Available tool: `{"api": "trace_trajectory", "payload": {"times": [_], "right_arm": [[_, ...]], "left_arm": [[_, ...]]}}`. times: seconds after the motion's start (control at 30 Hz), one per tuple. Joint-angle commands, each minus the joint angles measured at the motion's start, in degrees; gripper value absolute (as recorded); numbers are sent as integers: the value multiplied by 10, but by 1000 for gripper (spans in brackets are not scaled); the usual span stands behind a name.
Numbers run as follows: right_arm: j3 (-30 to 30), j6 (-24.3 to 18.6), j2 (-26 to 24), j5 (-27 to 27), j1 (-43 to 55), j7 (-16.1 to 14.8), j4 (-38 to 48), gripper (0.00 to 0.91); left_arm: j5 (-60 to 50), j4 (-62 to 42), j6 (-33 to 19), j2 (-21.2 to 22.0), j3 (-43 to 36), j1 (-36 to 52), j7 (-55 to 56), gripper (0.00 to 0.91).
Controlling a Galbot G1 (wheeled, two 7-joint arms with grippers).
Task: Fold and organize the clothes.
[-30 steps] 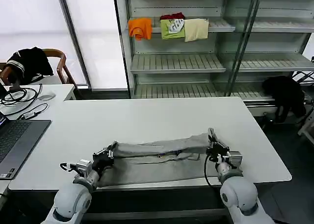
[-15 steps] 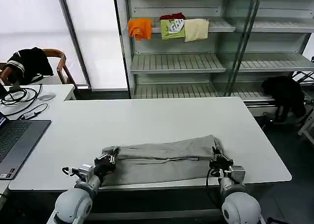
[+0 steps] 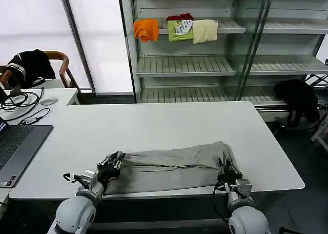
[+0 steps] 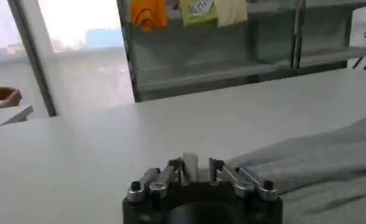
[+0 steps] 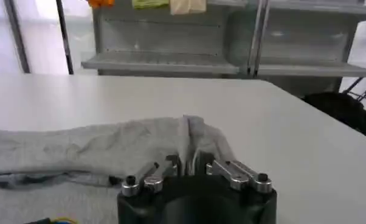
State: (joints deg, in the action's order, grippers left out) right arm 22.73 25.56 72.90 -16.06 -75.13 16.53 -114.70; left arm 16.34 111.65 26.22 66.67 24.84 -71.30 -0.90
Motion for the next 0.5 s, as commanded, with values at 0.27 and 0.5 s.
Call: {"api": "trace_trajectory", "payload": {"times": [0.27,0.5], "right_arm": [[41,13,-27,-30,7,11,-74,907],[40,16,-33,-42,29,14,-73,907]], "left_arm": [[4,39,22,31,58,-31,24,907],[22,33,33,71,67,-47,35,907]]}}
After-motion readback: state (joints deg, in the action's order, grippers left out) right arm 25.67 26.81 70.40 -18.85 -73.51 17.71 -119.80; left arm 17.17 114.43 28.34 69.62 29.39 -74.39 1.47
